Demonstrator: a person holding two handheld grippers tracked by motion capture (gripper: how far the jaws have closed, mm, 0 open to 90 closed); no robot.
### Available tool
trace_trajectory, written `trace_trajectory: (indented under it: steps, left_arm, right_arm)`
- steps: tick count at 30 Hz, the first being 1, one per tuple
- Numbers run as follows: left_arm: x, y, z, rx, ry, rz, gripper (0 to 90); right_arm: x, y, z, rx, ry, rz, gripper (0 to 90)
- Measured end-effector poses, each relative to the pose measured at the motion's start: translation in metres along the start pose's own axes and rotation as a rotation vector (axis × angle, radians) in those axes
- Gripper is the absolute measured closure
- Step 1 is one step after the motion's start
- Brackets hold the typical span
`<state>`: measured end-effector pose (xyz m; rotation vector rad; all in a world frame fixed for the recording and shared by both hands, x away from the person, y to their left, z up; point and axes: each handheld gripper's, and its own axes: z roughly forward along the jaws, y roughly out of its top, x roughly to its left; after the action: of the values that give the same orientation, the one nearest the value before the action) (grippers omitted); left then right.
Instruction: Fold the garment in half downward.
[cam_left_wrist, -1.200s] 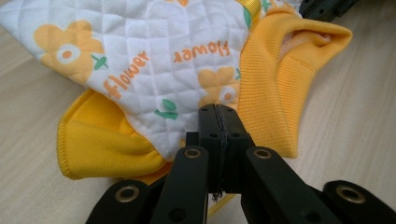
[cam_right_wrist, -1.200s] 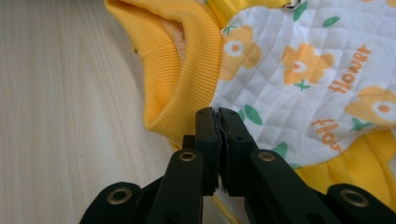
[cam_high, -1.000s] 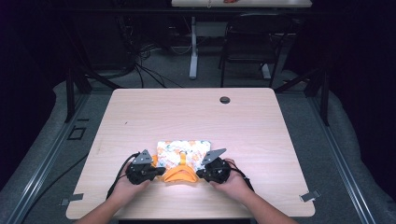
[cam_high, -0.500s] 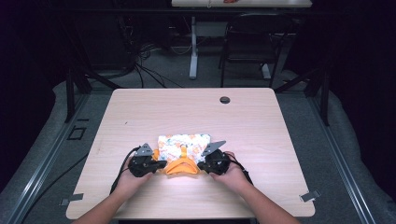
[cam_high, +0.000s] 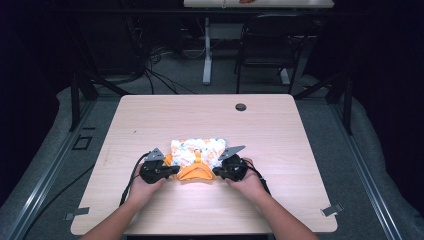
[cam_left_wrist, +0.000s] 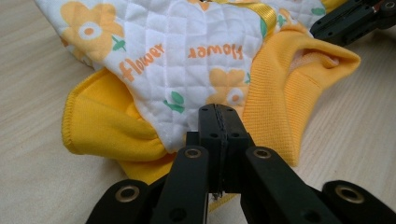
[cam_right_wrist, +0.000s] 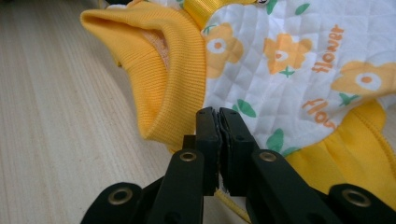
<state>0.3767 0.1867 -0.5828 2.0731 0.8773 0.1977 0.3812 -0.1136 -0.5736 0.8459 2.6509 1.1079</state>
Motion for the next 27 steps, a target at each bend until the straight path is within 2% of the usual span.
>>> trace_trajectory:
  steps: [3, 9, 15, 18, 21, 22, 25, 27]
  left_arm:
    - [-0.001, 0.001, 0.001, -0.001, 0.007, -0.002, 89.8]
    - [-0.001, 0.001, -0.001, -0.011, 0.002, -0.021, 89.3]
    - [-0.009, 0.005, -0.009, -0.046, 0.010, 0.007, 84.2]
    - [-0.014, 0.007, -0.016, -0.053, 0.015, 0.026, 80.2]
    - [-0.017, 0.009, -0.021, -0.059, 0.029, 0.045, 74.9]
    - [-0.019, 0.009, -0.027, -0.066, 0.044, 0.057, 71.5]
    - [-0.020, 0.008, -0.035, -0.077, 0.048, 0.051, 64.5]
    - [-0.021, 0.005, -0.040, -0.087, 0.054, 0.042, 59.1]
  right_arm:
    - [-0.002, 0.000, 0.000, -0.010, -0.009, 0.019, 86.0]
    - [0.000, 0.000, -0.002, -0.019, -0.026, 0.025, 82.9]
    - [0.004, 0.002, -0.011, -0.051, -0.048, 0.016, 79.2]
    - [0.007, 0.003, -0.020, -0.078, -0.059, 0.010, 76.5]
    - [0.010, 0.004, -0.025, -0.076, -0.070, -0.001, 74.5]
    - [0.013, 0.003, -0.029, -0.081, -0.074, -0.013, 70.3]
    - [0.017, 0.002, -0.038, -0.079, -0.081, -0.027, 63.0]
    - [0.020, 0.001, -0.042, -0.088, -0.083, -0.017, 57.1]
